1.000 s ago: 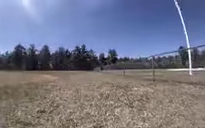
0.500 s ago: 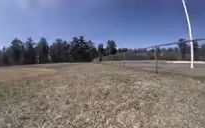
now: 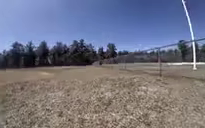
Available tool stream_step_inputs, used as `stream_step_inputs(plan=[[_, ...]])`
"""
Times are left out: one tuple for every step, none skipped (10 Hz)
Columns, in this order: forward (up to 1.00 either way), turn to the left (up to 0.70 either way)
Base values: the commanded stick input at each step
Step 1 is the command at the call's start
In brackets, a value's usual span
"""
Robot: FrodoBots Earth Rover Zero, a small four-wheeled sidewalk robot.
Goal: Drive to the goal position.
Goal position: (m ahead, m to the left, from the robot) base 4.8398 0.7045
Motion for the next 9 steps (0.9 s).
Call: stream_step_inputs(plan=[[0.7,0.0],[0.7,0.0],[0.7,0.0],[0.7,0.0],[0.7,0.0],[0.7,0.0],[0.7,0.0],[0.7,0.0],[0.7,0.0]])
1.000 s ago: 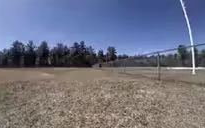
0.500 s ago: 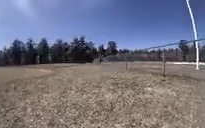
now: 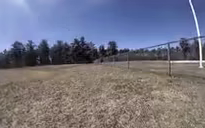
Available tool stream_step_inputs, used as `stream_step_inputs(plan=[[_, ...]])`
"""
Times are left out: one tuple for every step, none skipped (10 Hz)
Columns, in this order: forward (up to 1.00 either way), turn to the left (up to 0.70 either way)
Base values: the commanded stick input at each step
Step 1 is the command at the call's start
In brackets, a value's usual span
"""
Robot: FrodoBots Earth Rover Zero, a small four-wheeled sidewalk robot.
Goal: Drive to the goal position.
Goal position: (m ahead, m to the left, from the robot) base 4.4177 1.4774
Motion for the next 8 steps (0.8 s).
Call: stream_step_inputs(plan=[[0.7,0.0],[0.7,0.0],[0.7,0.0],[0.7,0.0],[0.7,0.0],[0.7,0.0],[0.7,0.0],[0.7,0.0]])
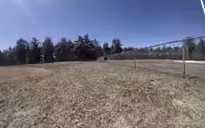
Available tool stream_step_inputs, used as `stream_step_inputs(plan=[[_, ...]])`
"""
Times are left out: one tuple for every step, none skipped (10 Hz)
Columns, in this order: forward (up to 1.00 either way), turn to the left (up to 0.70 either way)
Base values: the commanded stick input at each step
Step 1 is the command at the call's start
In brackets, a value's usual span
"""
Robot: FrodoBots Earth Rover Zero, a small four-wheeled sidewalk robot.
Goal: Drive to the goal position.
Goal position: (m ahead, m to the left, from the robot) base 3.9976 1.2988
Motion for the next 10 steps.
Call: stream_step_inputs(plan=[[0.7,0.0],[0.7,0.0],[0.7,0.0],[0.7,0.0],[0.7,0.0],[0.7,0.0],[0.7,0.0],[0.7,0.0],[0.7,0.0],[0.7,0.0]])
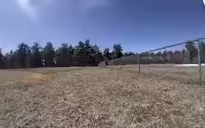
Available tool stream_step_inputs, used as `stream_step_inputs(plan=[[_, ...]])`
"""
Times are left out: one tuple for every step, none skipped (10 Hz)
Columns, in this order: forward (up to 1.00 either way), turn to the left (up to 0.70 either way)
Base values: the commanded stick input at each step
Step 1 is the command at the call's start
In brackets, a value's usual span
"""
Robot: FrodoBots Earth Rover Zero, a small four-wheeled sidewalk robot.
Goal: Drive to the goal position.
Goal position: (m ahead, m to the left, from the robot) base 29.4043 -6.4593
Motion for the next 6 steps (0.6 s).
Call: stream_step_inputs(plan=[[0.7,0.0],[0.7,0.0],[0.7,0.0],[0.7,0.0],[0.7,0.0],[0.7,0.0]])
